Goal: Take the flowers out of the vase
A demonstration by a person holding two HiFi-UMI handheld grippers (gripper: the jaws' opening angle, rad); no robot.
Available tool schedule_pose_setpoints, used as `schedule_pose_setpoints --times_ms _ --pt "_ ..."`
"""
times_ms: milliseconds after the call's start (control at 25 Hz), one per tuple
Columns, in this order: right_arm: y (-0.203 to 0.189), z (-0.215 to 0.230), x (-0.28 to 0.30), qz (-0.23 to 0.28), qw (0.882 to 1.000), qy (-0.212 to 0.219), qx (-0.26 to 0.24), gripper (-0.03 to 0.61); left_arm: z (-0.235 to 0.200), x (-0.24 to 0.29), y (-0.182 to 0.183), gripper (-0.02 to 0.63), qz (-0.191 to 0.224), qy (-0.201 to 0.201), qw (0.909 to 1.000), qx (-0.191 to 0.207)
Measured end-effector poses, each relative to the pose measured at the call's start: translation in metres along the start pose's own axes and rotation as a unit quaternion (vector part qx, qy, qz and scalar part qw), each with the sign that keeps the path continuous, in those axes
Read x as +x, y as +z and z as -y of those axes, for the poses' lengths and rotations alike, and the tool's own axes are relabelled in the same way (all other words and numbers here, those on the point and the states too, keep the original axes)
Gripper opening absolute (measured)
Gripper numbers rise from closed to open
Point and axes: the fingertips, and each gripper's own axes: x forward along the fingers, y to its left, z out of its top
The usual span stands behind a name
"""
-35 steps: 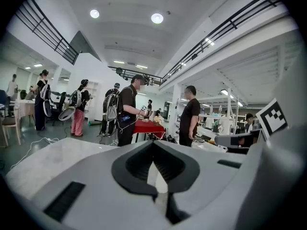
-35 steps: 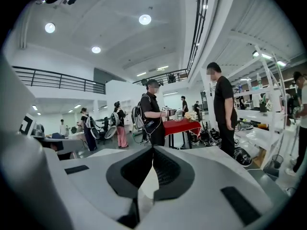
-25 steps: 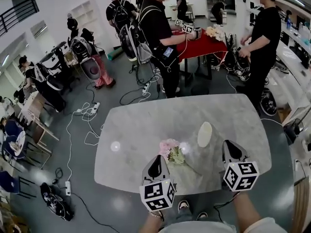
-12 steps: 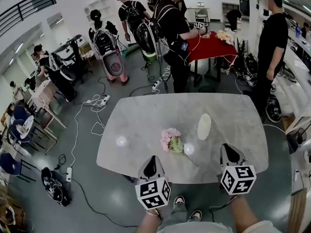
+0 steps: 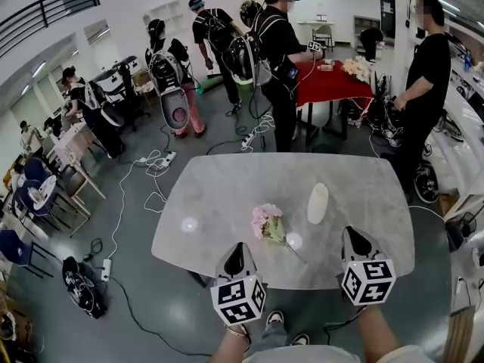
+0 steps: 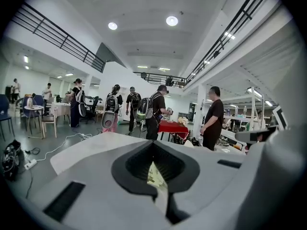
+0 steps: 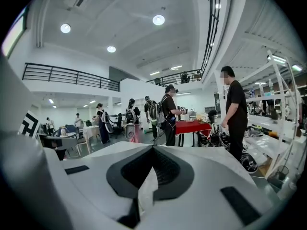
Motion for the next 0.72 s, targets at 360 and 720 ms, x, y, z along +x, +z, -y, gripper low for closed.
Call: schedule_pose_setpoints --times_ms 360,720 --pt "0.001 -0.001 0.012 -0.003 1.0 0.007 0.002 0.015 0.003 0.01 0.004 0.005 0.0 -0.007 1.0 0.007" --pt "0.003 0.0 0.023 -0.004 1.0 0.013 -0.003 0.015 0.005 0.022 0.006 0.003 0.001 -0.009 0.9999 0.012"
